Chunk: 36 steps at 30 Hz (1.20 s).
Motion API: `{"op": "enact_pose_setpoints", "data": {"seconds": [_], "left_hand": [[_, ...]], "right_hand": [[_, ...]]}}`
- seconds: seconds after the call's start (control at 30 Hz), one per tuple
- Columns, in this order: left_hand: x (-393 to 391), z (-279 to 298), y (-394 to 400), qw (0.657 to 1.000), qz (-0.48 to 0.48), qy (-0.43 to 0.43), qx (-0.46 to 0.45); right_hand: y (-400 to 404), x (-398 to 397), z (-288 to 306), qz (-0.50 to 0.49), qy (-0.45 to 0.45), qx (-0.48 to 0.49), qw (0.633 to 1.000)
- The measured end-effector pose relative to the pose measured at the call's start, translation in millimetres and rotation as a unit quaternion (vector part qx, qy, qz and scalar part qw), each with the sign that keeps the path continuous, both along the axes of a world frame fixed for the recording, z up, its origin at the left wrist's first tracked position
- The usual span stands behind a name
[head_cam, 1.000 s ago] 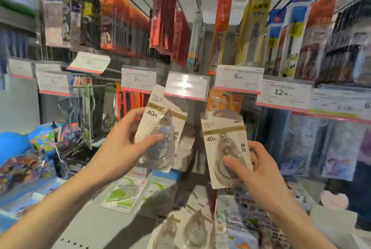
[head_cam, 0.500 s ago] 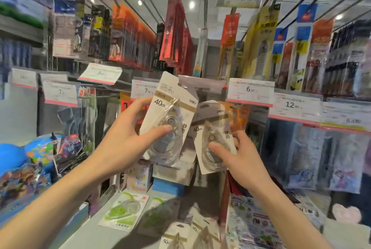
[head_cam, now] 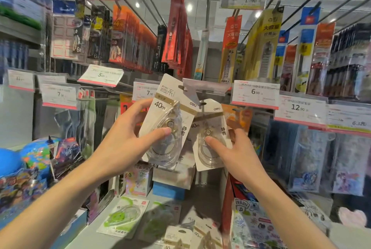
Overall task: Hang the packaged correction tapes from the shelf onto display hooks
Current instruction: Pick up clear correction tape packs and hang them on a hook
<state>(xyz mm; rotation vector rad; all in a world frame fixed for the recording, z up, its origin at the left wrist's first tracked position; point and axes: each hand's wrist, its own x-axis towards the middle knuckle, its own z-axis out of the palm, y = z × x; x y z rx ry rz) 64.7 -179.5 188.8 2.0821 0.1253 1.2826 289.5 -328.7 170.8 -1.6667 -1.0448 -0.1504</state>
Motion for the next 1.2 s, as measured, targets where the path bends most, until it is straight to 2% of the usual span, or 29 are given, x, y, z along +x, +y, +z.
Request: {"op": "enact_pose_setpoints", "data": {"seconds": [0.13,0.37,0.57,0.7,0.77,0.83,0.97,1.2], "left_hand": [[1.3,-7.3,3.5,1.000,-0.001,0.006,-0.011],[0.0,-18.3,10.0,0.999,0.031,0.017,-0.032],[-0.3,-25.1,12.5,0.997,0.048,0.023,-0.049],[-0.2,-31.7,12.9,0.997,0.056,0.030,-0.046],[1.9,-36.8,14.2,0.997,0.051,0.032,-0.055],[6.0,-42.2,13.5,0.996,0.047,0.039,-0.061],[22.4,-51.3,3.9,0.997,0.025,0.047,-0.056],[53.0,-61.0,-6.1,0.998,-0.018,0.052,-0.028]], "right_hand": [[7.4,-0.2,-6.2,0.001,-0.004,0.006,1.000],[33.9,-2.4,-10.6,-0.094,-0.119,-0.056,0.987],[51.8,4.2,-6.1,-0.128,-0.076,-0.100,0.984],[36.4,3.4,-2.2,-0.117,-0.105,-0.104,0.982],[25.7,1.2,-5.3,-0.094,-0.109,-0.065,0.987],[15.2,-4.1,-12.1,-0.029,-0.082,-0.032,0.996],[3.0,-17.5,-29.0,0.100,-0.013,-0.050,0.994],[-5.8,-17.0,-40.6,0.172,0.094,0.007,0.981]]}}
